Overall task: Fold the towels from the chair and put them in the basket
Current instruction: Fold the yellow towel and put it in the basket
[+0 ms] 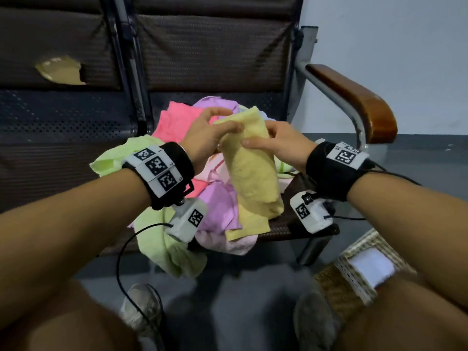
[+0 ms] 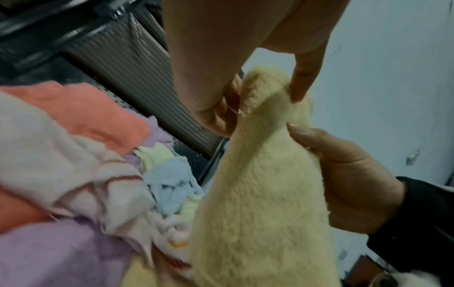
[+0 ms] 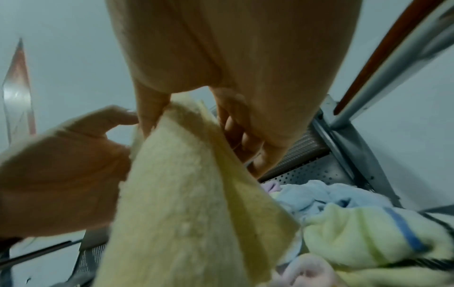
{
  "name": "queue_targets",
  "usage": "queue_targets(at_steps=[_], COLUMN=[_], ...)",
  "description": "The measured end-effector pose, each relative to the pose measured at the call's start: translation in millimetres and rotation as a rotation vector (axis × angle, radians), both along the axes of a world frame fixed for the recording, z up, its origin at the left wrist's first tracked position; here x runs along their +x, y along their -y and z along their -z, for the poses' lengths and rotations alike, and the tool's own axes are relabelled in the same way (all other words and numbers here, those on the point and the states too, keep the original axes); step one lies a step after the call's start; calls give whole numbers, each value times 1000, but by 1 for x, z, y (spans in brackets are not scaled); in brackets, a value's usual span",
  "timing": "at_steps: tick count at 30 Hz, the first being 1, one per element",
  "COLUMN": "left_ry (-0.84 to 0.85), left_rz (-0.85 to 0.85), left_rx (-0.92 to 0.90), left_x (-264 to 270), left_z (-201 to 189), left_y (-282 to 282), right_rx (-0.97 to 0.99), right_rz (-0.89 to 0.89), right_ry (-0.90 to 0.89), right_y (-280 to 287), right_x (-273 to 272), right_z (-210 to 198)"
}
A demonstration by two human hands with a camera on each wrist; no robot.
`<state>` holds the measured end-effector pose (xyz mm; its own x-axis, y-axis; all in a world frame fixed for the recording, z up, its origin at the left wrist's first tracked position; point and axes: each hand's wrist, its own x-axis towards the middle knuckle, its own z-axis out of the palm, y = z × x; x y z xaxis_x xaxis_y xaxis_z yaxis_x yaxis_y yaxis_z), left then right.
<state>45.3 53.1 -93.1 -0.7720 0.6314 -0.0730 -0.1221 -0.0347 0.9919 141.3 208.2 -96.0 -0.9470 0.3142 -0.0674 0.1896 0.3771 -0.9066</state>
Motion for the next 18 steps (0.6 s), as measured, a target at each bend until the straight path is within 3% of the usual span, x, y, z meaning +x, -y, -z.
queue_targets(at_steps=[2, 7, 10, 14, 18], left_ry=[38, -40, -15, 72, 129], left_rz=[79, 564, 664, 805, 946], left_rx=[14, -204, -188, -253, -389], left_x=[15, 84, 133, 201, 274], left_z=[-3, 24, 39, 68, 117], left_y=[-10, -59, -110, -185, -243], right_rx=[-71, -240, -303, -400, -480], right_rz=[34, 101, 220, 530, 784], right_ry=[-35, -60, -64, -71, 27], right_y=[-13, -63, -104, -152, -180], right_x=[22, 104, 167, 259, 344], right_z=[-6, -7, 2, 34, 98])
